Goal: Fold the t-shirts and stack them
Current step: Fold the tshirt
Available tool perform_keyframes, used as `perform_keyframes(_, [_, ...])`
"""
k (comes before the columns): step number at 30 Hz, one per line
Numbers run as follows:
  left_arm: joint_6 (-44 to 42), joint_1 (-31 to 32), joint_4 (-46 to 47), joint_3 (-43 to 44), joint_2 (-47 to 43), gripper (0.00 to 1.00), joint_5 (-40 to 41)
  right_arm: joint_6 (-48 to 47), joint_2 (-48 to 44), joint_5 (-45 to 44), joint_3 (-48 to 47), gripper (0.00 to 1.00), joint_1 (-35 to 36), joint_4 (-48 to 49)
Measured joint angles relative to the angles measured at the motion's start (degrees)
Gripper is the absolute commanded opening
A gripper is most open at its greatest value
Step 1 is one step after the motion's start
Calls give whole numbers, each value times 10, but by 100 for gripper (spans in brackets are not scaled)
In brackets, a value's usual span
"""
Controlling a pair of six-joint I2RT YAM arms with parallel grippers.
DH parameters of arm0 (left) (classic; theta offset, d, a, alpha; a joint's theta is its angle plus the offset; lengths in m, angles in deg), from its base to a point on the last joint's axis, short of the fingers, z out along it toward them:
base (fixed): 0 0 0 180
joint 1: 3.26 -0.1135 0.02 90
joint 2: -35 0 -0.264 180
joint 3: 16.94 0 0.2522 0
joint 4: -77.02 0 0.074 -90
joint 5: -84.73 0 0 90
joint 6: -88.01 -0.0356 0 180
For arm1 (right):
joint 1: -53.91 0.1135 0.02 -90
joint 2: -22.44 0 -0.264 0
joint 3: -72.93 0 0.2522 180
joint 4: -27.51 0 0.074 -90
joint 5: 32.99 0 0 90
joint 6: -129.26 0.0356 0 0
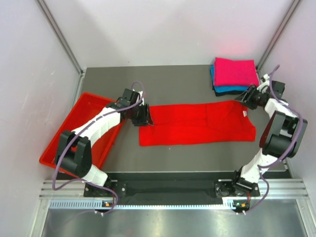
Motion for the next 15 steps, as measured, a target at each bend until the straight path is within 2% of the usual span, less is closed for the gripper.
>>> perform_keyframes(6, [0,0,0,7,17,46,-5,-25,61,19,-4,45,13,21])
perform_keyframes(15, [-1,0,5,11,21,47,-24,-37,104,18,-25,44,38,53])
